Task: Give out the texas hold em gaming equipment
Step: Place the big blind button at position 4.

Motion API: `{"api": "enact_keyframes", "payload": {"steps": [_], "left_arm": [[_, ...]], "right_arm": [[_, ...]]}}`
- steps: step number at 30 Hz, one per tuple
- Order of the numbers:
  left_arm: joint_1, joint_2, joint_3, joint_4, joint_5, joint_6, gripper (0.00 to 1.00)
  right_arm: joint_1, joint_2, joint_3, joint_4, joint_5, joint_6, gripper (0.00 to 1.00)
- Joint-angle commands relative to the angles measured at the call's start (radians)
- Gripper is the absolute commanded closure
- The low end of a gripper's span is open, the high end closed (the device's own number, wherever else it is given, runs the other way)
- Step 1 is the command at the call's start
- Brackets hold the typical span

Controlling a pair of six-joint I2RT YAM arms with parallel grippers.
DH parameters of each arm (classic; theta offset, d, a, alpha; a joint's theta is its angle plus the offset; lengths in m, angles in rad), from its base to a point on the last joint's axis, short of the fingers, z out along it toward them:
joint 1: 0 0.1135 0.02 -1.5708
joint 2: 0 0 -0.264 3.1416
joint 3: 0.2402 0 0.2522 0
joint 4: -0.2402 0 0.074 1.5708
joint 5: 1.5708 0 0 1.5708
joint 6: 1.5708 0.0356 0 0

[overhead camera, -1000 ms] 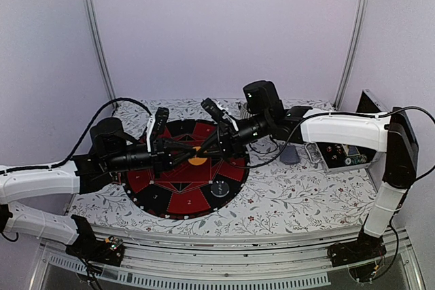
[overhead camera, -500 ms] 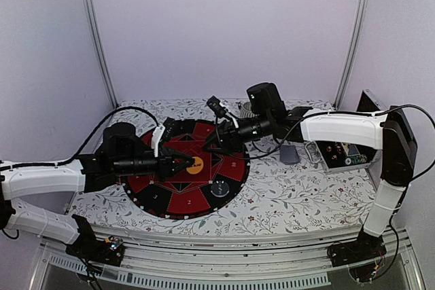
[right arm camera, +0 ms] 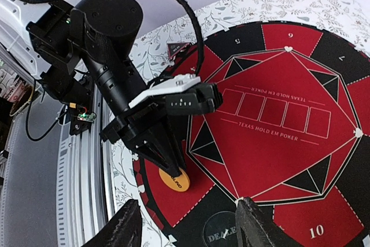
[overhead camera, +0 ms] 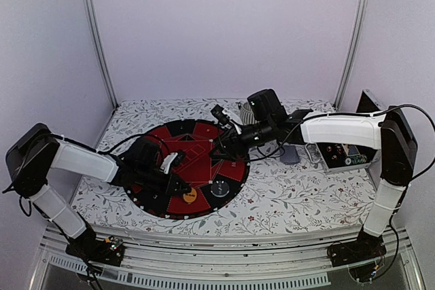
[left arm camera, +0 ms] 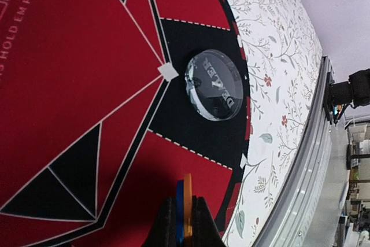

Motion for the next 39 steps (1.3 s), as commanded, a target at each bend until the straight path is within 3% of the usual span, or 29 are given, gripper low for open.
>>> {"api": "enact_keyframes", "payload": {"steps": [1, 9, 19, 24, 31, 34, 39], "left_arm": [[0.064, 0.006, 0.02, 0.023, 0.036, -0.051, 1.0], [0.166, -0.075, -0.054, 0.042, -0.033, -0.113, 1.0], [0.47, -0.237, -0.143, 0.01, -0.12, -0.221, 1.0], [0.577, -0.198, -0.137, -0.032, -0.118, -0.247, 1.0], [0.595, -0.131, -0.173, -0.013, -0.105, -0.274, 1.0], [0.595, -0.088, -0.138, -0.064, -0.118, -0.273, 0.8], [0.594, -0.077, -0.065, -0.228, -0.284, -0.281, 0.55]], "right_arm": [[0.001, -0.023, -0.028, -0.027, 0.029, -0.012, 0.43], [0.0, -0.03, -0.039, -0.038, 0.035, -0.02, 0.43], [0.002, -0.037, -0.043, -0.048, 0.039, -0.031, 0.43], [0.0, -0.041, -0.046, -0.055, 0.045, -0.031, 0.43], [0.001, -0.054, -0.056, -0.058, 0.048, -0.037, 0.43], [0.001, -0.055, -0.053, -0.059, 0.041, -0.04, 0.43], [0.001, -0.068, -0.054, -0.062, 0.032, -0.041, 0.43]]}}
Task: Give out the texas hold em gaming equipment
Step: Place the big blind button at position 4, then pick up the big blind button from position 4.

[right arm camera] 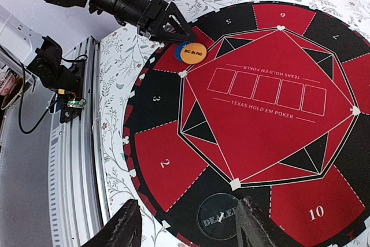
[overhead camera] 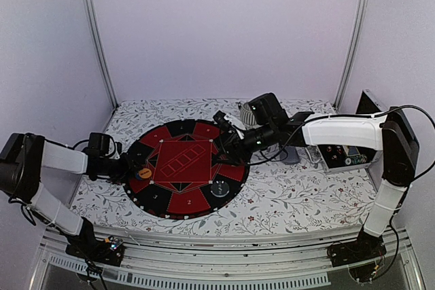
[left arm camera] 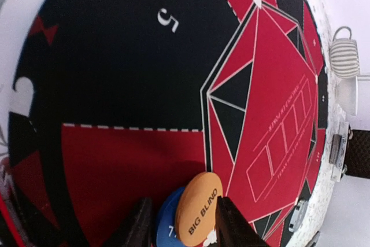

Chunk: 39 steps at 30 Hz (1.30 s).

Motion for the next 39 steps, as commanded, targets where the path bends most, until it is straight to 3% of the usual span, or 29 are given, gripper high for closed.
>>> {"api": "enact_keyframes", "payload": {"steps": [1, 5, 10, 12, 14, 16, 20, 26, 33, 39], "left_arm": [[0.003, 0.008, 0.049, -0.182, -0.171, -0.013, 0.51], [-0.033, -0.038, 0.072, -0.213, -0.246, -0.005, 0.39], [-0.192, -0.035, 0.229, -0.344, -0.446, 0.136, 0.29], [-0.222, -0.007, 0.295, -0.397, -0.428, 0.214, 0.25], [-0.243, 0.061, 0.38, -0.498, -0.386, 0.283, 0.07], [-0.273, 0.125, 0.461, -0.623, -0.408, 0.347, 0.03], [-0.297, 0.227, 0.555, -0.722, -0.474, 0.447, 0.02], [-0.317, 0.345, 0.661, -0.802, -0.393, 0.61, 0.04], [-0.321, 0.407, 0.69, -0.837, -0.45, 0.634, 0.02], [-0.323, 0.42, 0.69, -0.876, -0.438, 0.605, 0.12]], "right_arm": [[0.0, -0.055, -0.012, -0.011, -0.014, -0.014, 0.43], [0.002, -0.062, -0.015, -0.011, -0.02, -0.016, 0.43], [0.001, -0.062, -0.016, -0.013, -0.032, -0.021, 0.43], [0.001, -0.06, -0.015, -0.013, -0.035, -0.02, 0.42], [0.001, -0.061, -0.016, -0.016, -0.037, -0.02, 0.42], [0.001, -0.061, -0.017, -0.018, -0.039, -0.02, 0.42], [0.002, -0.063, -0.02, -0.017, -0.044, -0.021, 0.42], [0.001, -0.069, -0.026, -0.027, -0.044, -0.02, 0.42], [0.001, -0.084, -0.046, -0.029, -0.04, -0.025, 0.42], [0.0, -0.085, -0.054, -0.032, -0.036, -0.029, 0.42]]}}
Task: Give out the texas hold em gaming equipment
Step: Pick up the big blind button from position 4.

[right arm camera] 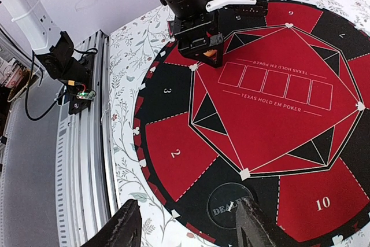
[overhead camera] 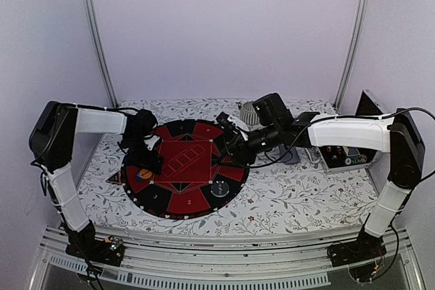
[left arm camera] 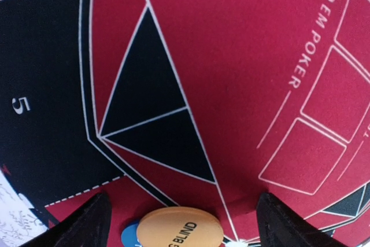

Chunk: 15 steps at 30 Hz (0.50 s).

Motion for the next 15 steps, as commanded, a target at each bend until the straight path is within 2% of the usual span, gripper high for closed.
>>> {"api": "enact_keyframes", "payload": {"steps": [1, 6, 12, 15], "left_arm": [[-0.01, 0.024, 0.005, -0.069, -0.014, 0.002, 0.14], [-0.011, 0.027, 0.006, -0.082, -0.015, -0.004, 0.27], [-0.013, 0.008, 0.003, -0.107, -0.035, -0.02, 0.28], [-0.013, 0.008, 0.0, -0.105, -0.037, -0.018, 0.35]], "right_arm": [[0.0, -0.033, -0.015, -0.007, -0.008, -0.01, 0.42], [0.001, -0.031, -0.013, -0.008, -0.007, -0.011, 0.42], [0.001, -0.038, -0.019, -0.013, -0.004, -0.014, 0.42], [0.001, -0.034, -0.015, -0.014, -0.006, -0.014, 0.42]]}}
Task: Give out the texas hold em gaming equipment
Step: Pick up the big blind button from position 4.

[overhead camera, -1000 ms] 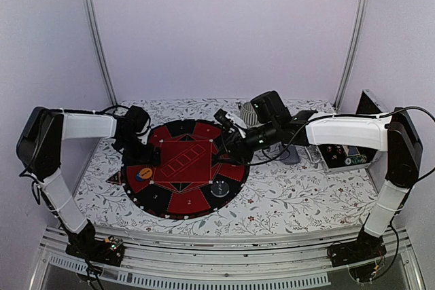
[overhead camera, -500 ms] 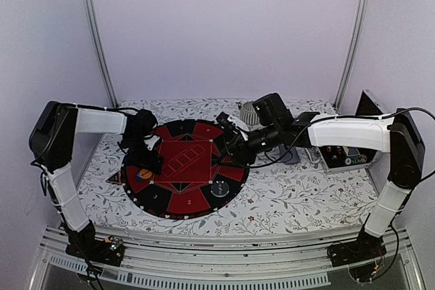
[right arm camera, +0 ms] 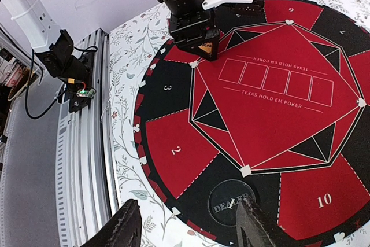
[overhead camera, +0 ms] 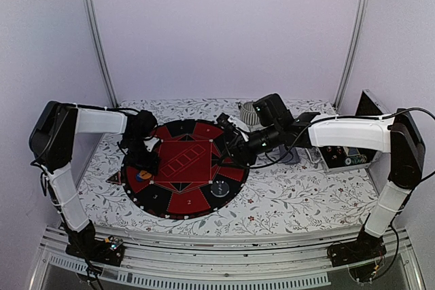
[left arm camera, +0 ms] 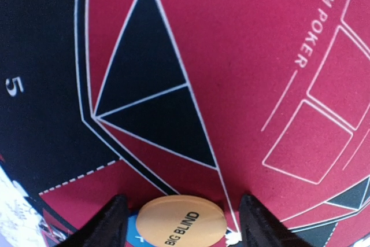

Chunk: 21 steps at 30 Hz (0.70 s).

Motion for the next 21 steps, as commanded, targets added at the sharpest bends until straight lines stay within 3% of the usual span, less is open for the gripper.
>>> {"api": "enact_keyframes", "payload": {"steps": [1, 13, 21], "left_arm": [[-0.008, 0.012, -0.004, -0.057, -0.028, -0.002, 0.37], [-0.009, 0.002, 0.005, -0.045, -0.04, -0.006, 0.61], [-0.009, -0.031, 0.042, -0.036, -0.059, -0.011, 0.7]], "right_arm": [[0.001, -0.03, -0.009, -0.007, -0.007, -0.012, 0.42], [0.001, -0.043, -0.013, -0.01, -0.004, -0.012, 0.43], [0.001, -0.046, -0.011, -0.012, -0.004, -0.01, 0.42]]}}
